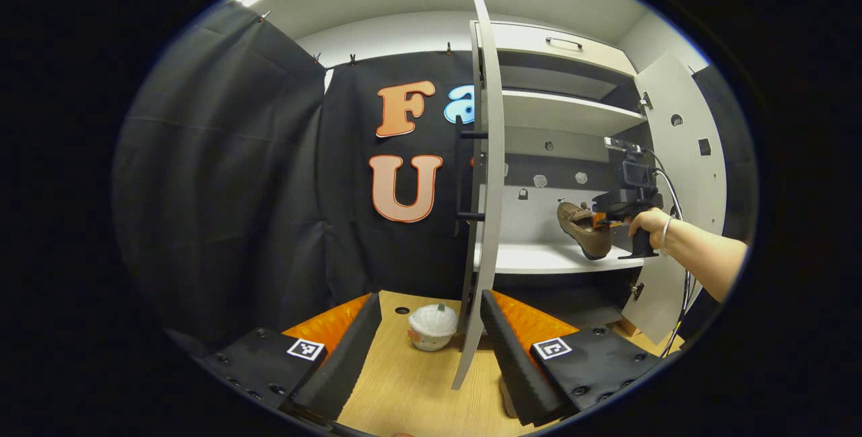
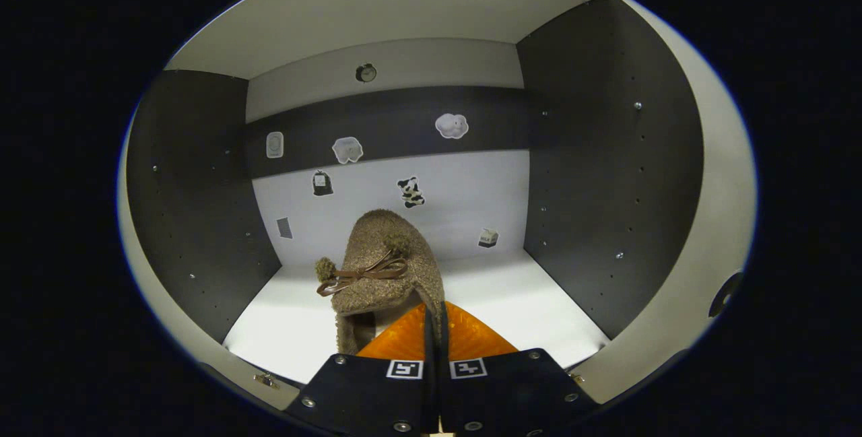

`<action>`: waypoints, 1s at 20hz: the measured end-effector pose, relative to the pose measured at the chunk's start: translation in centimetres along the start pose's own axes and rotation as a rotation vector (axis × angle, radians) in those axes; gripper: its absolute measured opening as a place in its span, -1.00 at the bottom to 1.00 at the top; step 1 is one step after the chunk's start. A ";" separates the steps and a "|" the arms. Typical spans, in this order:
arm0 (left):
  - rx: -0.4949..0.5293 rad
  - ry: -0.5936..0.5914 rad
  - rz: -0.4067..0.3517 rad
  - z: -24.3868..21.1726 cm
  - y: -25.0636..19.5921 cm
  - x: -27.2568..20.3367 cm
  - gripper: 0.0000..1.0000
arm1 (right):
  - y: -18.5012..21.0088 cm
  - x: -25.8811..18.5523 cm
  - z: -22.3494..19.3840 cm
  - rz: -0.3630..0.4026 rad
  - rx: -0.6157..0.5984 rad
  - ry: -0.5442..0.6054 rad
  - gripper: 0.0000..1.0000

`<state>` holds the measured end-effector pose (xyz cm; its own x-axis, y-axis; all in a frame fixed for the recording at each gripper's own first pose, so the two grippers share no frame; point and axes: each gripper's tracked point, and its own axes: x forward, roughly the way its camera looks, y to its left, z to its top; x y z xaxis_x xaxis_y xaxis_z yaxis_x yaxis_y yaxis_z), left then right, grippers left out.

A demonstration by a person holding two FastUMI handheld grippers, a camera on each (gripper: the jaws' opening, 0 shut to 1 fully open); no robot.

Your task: Grab one shoe with the right hand and put it into the shoe cabinet, grab the other shoe with the left hand and put it into the shoe cabinet; then close the right door with the right hand and the left door with the left hand.

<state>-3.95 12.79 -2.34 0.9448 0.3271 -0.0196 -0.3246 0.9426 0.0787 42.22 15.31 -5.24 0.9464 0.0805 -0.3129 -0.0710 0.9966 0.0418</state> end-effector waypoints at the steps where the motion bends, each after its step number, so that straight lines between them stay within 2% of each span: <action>1: 0.003 0.003 0.002 0.0 -0.1 0.1 0.93 | -0.3 1.0 -0.5 -0.011 0.000 0.014 -1.00; 2: 0.007 0.005 0.005 -0.1 -0.1 0.1 0.89 | -0.4 1.3 -0.7 -0.010 -0.005 0.020 -0.95; 3: 0.009 0.007 0.005 -0.1 -0.3 0.1 0.94 | -0.5 1.3 -0.6 -0.012 -0.010 0.014 -0.92; 5: 0.009 0.013 0.003 -0.3 -0.6 0.0 0.94 | -0.3 0.5 1.2 -0.006 -0.013 -0.048 -0.70; 7: -0.001 0.016 -0.008 -0.5 -1.2 0.1 0.94 | 0.1 -1.6 2.2 0.013 -0.024 -0.091 -0.65; 11: -0.017 0.021 -0.050 -0.8 -3.1 0.0 0.94 | -0.1 -6.6 2.4 0.053 -0.035 -0.150 -0.24; 12: -0.021 0.024 -0.062 -0.9 -3.6 -0.1 0.93 | -0.2 -7.9 2.2 0.061 -0.033 -0.162 -0.02; 15: -0.028 0.030 -0.091 -1.3 -4.9 -0.3 0.94 | -1.1 -12.1 1.5 0.084 -0.037 -0.190 0.19; 16: -0.025 0.032 -0.097 -1.5 -5.3 -0.2 0.89 | -1.3 -13.7 1.2 0.092 -0.039 -0.200 0.33; 17: -0.022 0.035 -0.104 -1.8 -5.7 -0.2 0.94 | -1.8 -15.2 0.9 0.092 -0.038 -0.218 0.41; 19: -0.027 0.056 -0.119 -2.9 -6.7 -0.2 0.87 | -2.8 -17.8 0.3 0.088 -0.050 -0.246 0.58; 20: -0.032 0.069 -0.131 -3.5 -7.3 -0.2 0.94 | -3.2 -19.3 -0.1 0.083 -0.060 -0.260 0.68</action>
<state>-1.96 6.08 -6.42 0.9742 0.2044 -0.0961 -0.2014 0.9787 0.0395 24.12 10.56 0.57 0.9850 0.1629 -0.0562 -0.1632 0.9866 -0.0012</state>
